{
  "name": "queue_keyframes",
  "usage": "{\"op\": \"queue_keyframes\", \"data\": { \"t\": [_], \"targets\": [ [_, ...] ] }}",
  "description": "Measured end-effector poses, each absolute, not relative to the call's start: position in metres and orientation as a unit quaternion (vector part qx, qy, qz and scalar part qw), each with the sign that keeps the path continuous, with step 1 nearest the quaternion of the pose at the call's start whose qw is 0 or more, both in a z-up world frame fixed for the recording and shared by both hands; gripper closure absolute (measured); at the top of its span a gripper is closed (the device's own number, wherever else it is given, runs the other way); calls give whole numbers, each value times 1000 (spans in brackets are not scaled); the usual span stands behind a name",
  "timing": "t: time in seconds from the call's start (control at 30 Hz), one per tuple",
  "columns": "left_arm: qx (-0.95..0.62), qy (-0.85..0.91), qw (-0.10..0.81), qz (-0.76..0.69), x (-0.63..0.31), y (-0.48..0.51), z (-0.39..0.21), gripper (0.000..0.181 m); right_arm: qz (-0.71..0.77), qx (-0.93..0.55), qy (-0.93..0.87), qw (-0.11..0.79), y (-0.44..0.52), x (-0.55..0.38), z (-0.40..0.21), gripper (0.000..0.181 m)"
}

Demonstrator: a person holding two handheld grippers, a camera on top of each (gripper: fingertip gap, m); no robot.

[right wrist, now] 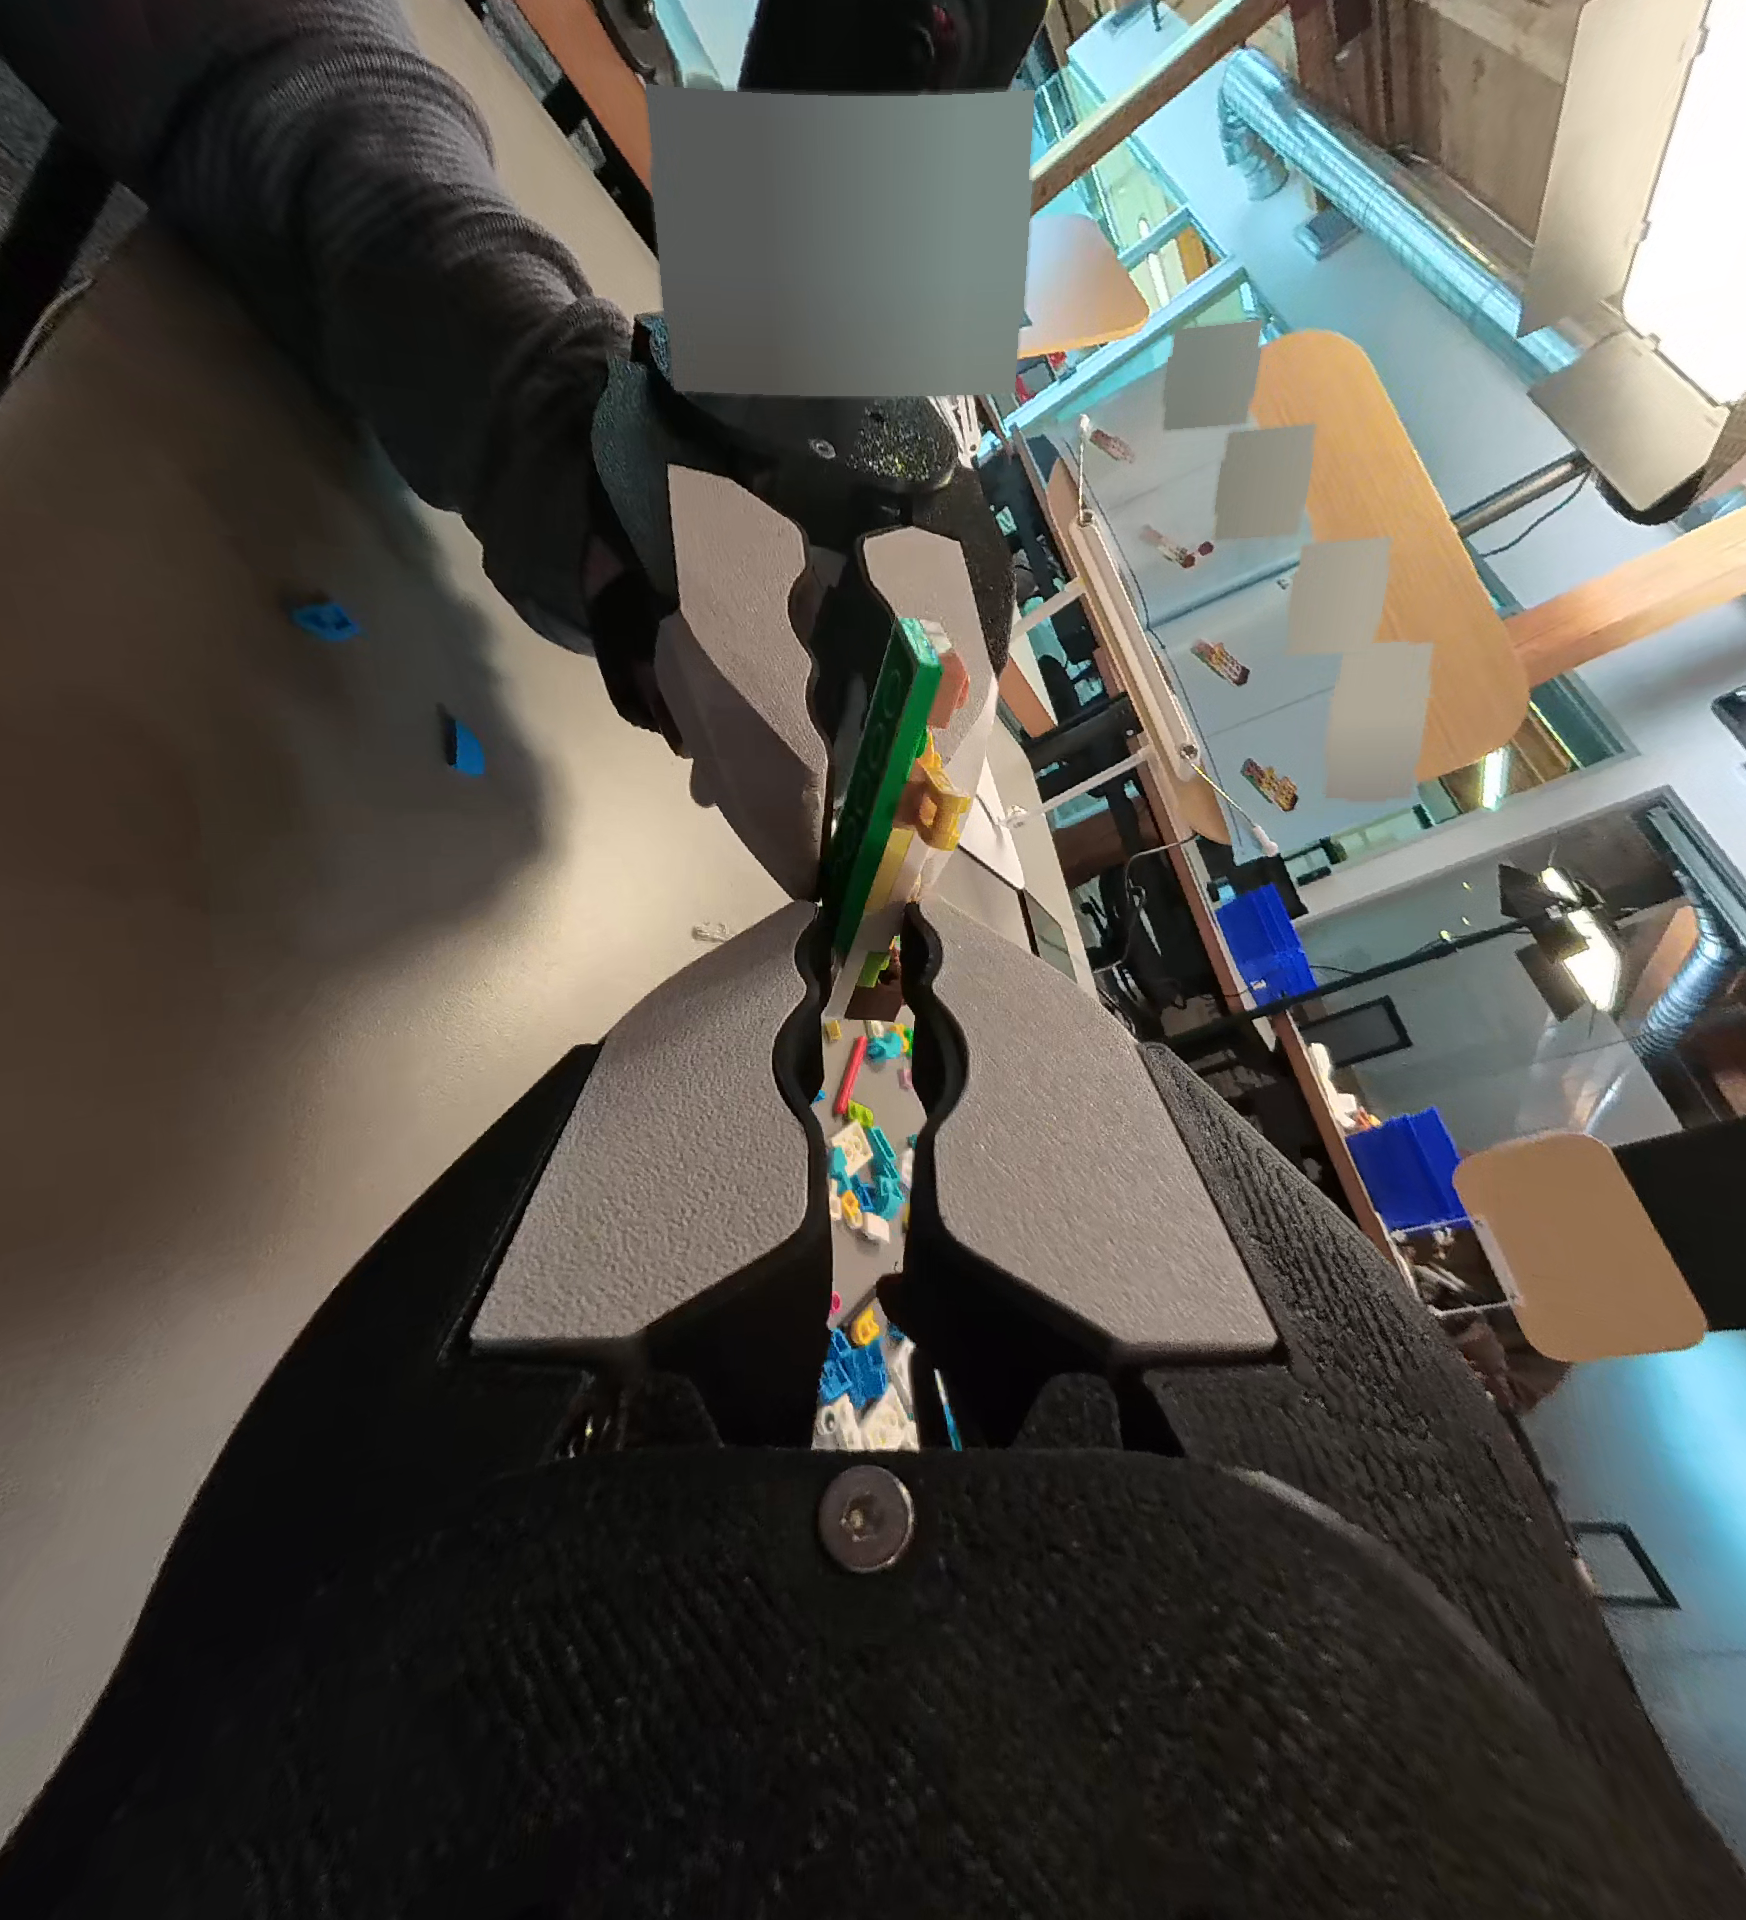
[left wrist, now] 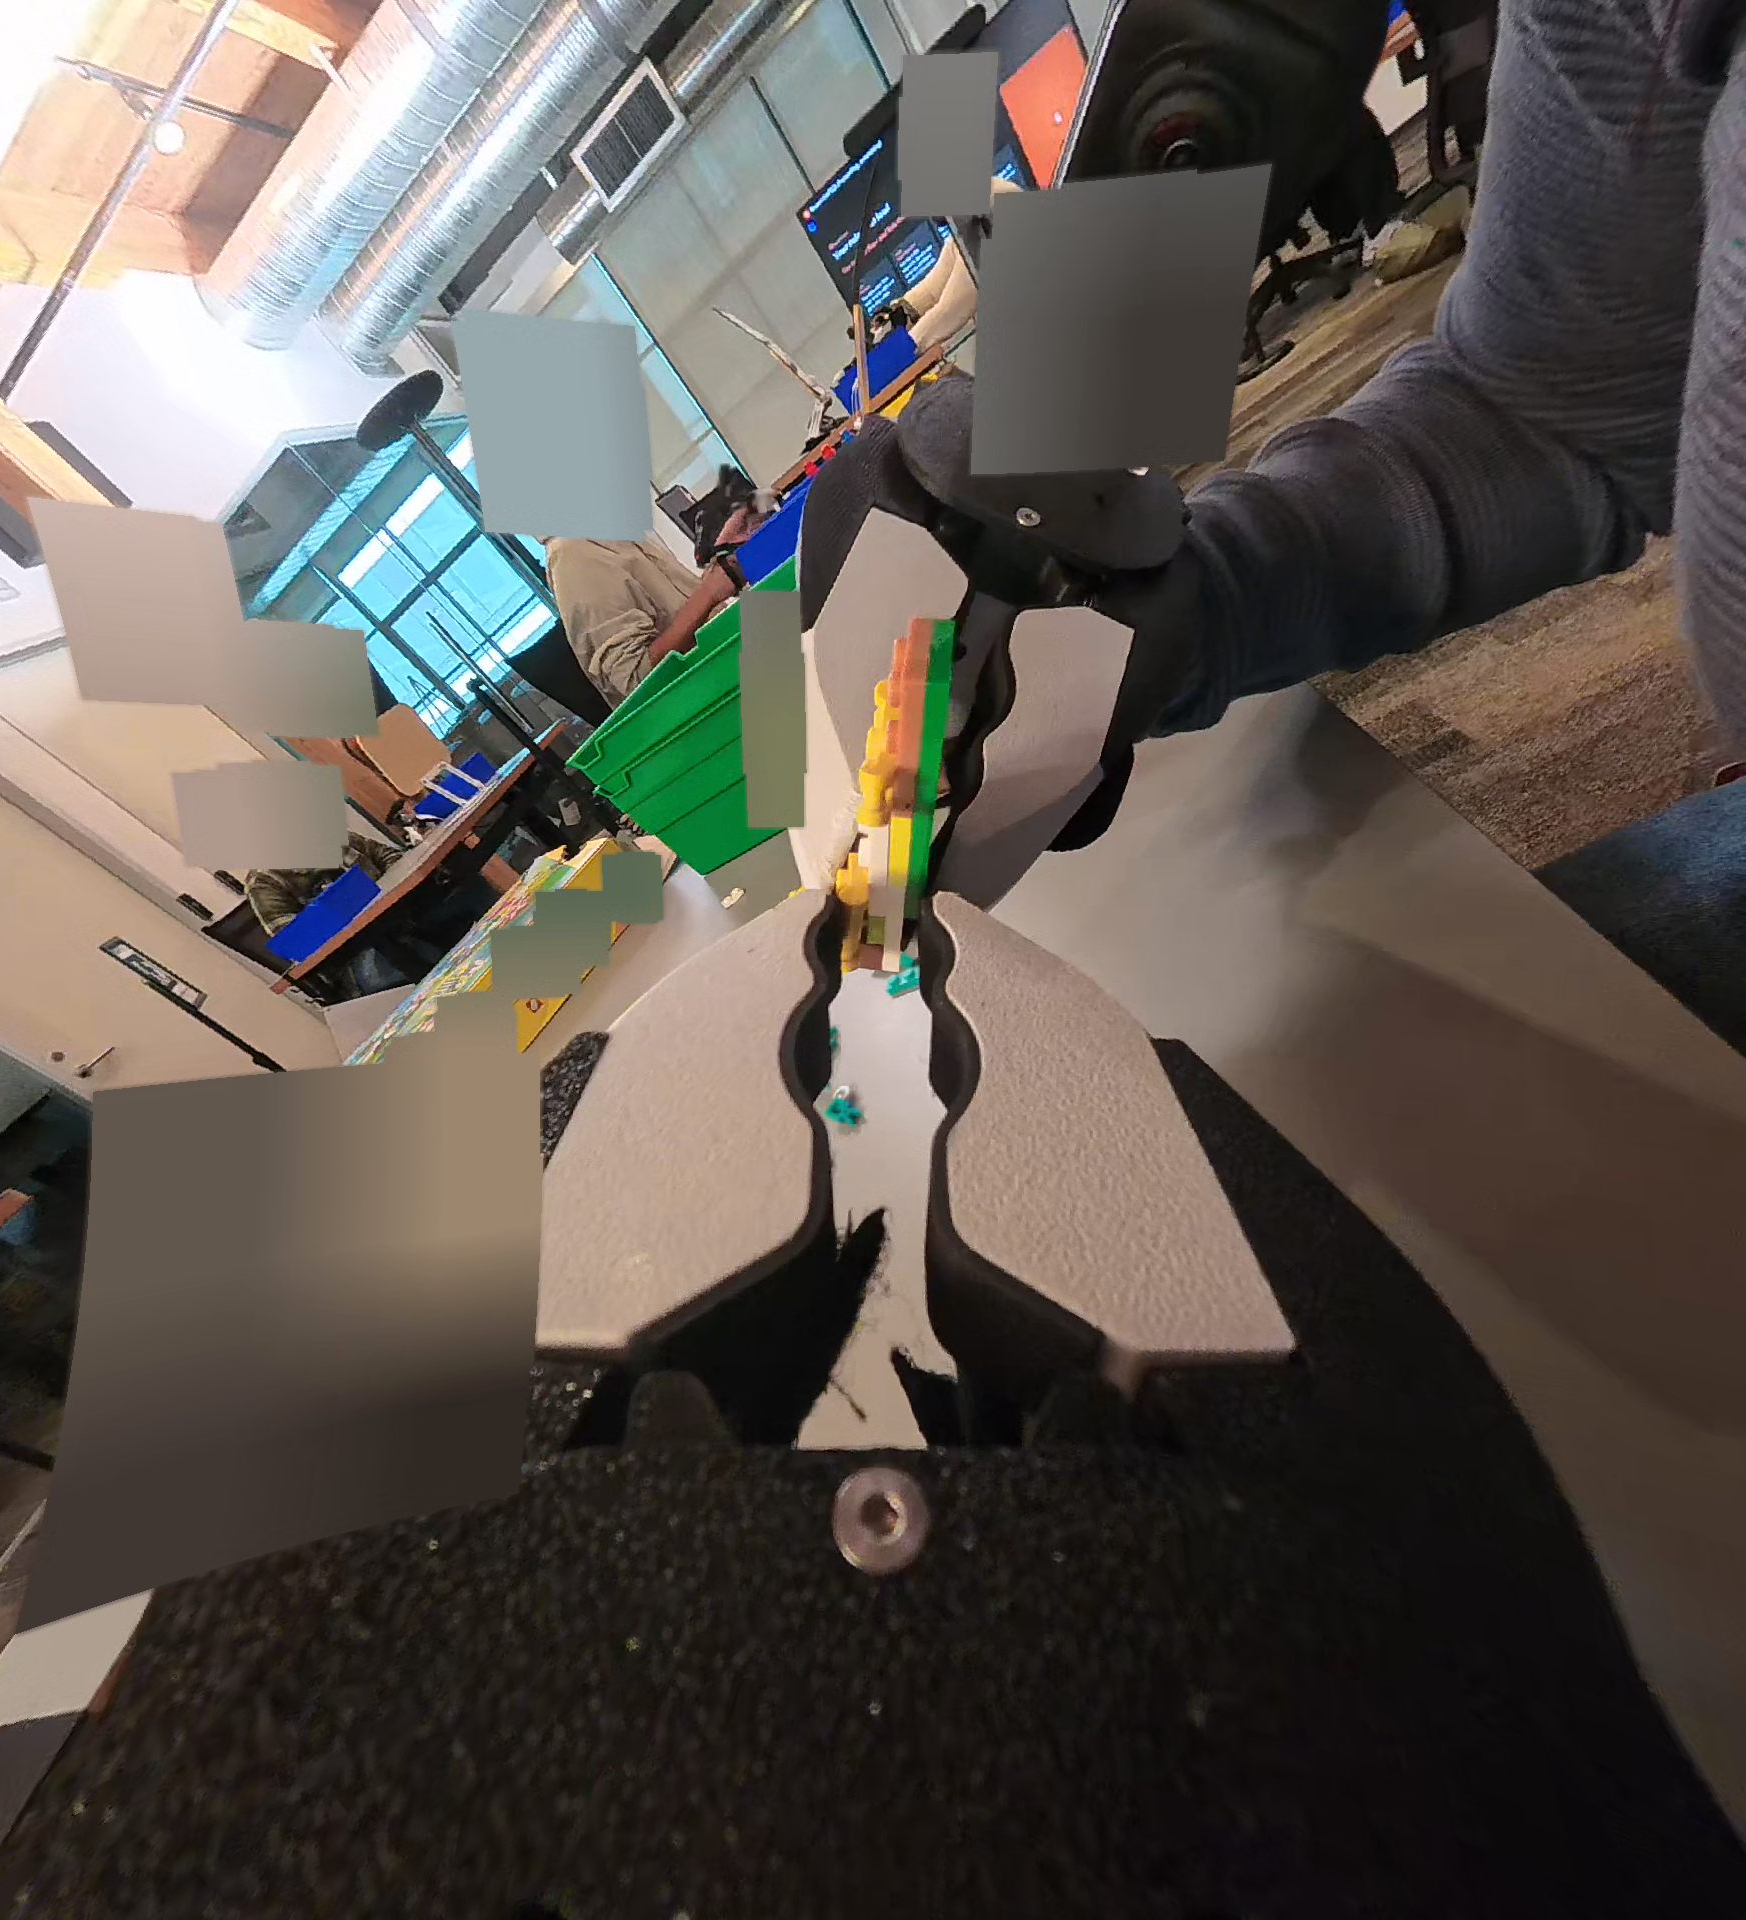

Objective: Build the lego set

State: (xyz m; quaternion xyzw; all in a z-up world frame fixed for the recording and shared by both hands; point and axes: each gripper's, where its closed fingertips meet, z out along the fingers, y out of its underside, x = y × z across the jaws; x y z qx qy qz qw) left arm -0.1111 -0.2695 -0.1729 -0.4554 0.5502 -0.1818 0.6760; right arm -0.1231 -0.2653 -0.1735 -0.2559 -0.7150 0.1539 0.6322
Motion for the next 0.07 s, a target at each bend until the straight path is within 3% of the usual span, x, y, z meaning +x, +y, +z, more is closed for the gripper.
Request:
{"op": "queue_keyframes", "data": {
  "t": [0.07],
  "targets": [
    [-458, 540, 685, -171, -113, -266, -171, 167, 152, -265, -710, 635, -262, -124, -172, 170]
  ]
}}
